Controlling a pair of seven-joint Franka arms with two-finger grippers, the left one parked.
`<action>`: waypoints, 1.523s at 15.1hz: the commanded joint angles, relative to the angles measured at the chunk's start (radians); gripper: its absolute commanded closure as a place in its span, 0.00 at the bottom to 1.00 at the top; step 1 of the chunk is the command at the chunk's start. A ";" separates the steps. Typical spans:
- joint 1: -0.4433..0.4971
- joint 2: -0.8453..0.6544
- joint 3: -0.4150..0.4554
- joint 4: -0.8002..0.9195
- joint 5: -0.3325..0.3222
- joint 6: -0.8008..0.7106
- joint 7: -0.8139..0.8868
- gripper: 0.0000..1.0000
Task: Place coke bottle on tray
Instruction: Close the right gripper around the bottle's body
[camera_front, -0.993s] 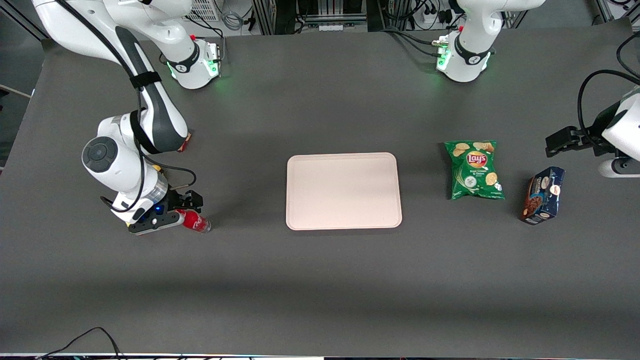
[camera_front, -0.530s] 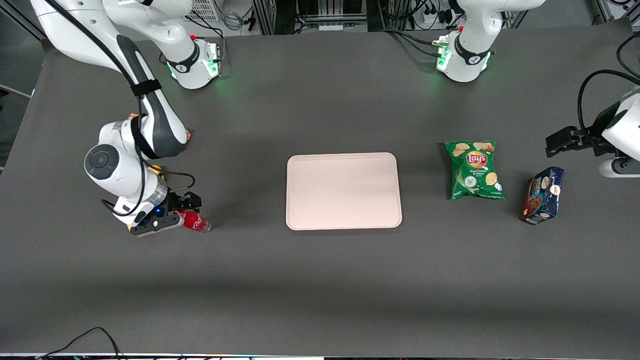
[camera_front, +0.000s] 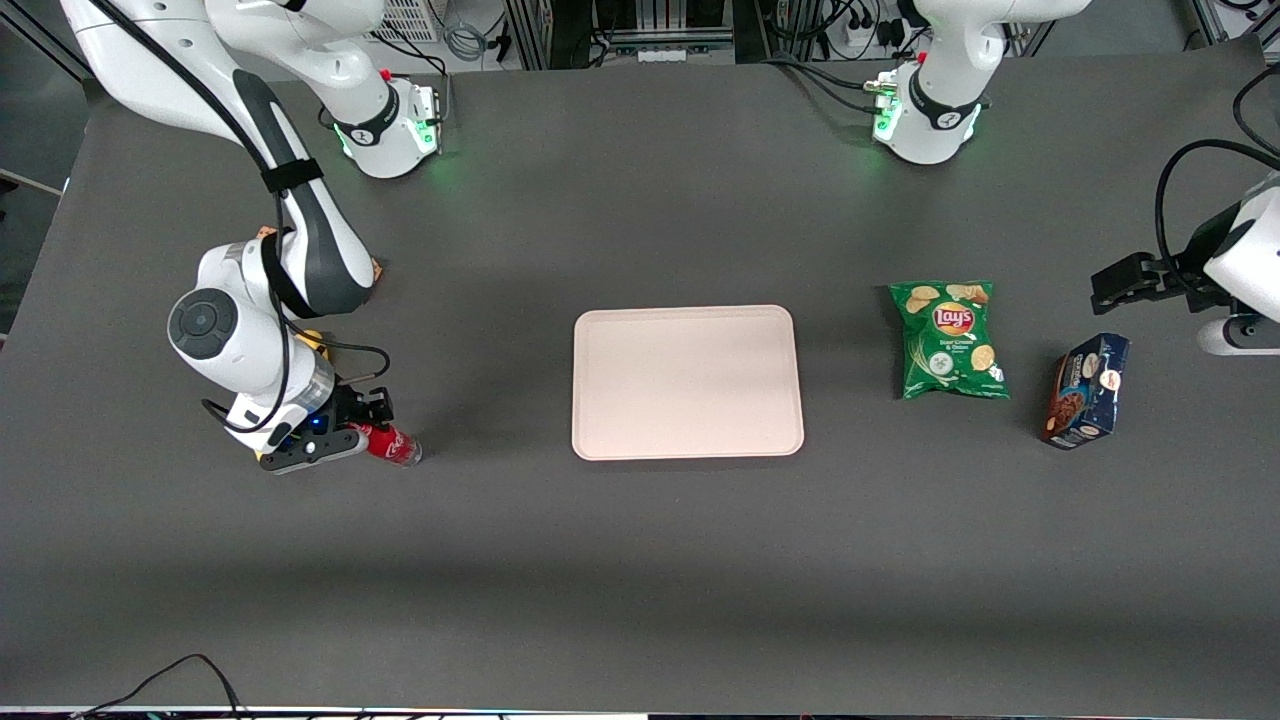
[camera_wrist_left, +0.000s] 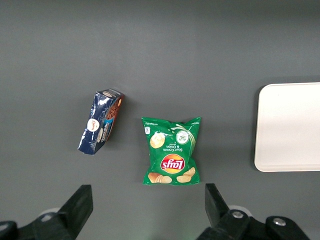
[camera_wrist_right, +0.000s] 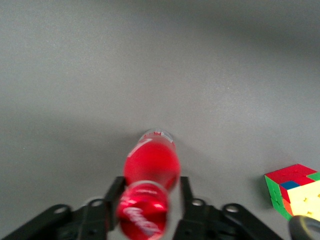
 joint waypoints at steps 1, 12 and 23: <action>-0.001 0.015 -0.001 0.021 0.011 0.008 -0.056 0.92; 0.019 0.004 0.007 0.351 0.003 -0.385 -0.042 1.00; 0.235 -0.037 0.007 0.527 0.020 -0.654 0.284 1.00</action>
